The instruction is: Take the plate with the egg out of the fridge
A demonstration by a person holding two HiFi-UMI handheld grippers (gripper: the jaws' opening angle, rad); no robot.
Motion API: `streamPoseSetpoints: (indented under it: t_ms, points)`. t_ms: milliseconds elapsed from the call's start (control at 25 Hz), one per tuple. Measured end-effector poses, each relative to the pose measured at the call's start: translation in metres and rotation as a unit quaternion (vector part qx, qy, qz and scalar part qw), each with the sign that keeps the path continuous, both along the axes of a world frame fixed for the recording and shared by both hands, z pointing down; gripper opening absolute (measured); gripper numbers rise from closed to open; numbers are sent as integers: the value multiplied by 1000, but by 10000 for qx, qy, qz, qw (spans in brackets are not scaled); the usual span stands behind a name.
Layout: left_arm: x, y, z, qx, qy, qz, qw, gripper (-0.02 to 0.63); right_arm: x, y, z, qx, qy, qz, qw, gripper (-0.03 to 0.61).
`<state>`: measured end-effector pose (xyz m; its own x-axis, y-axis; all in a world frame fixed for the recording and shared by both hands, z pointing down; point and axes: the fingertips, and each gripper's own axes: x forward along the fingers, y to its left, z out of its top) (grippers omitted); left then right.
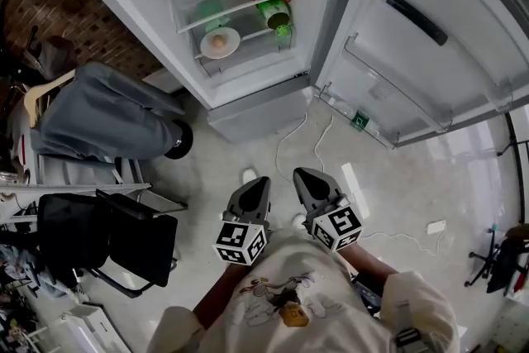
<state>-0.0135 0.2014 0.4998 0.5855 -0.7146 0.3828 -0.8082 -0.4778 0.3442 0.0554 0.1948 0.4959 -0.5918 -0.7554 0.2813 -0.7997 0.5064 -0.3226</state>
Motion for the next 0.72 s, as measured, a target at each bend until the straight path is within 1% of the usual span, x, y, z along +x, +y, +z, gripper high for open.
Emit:
streamPoseSetpoints:
  t_ms: [120,200,360,480,600,720]
  points:
    - [-17,-41,-14,137,7,97,9999,8,-25,-36,-10,111,46,-12,9999,8]
    - [-28,-62,-18,160,19,168,9997,8,-39,-58,-14,168,112,23,9998,8]
    - [-53,-98,-18,228,-130,344,9991,9,-65,-95,-18,244,262,94,9993,8]
    - [-75,-129,-21,258,-60,397,9989,8,-83,-125,-19,233,339,180,9990,8]
    - [-92,-157,-19,256,17,434,9987,8,-95,-150,-23,337,537,264,9976,8]
    - [-97,-180,-16,250,40,532,9983,8,-98,-166,-24,362,673,372,9964,8]
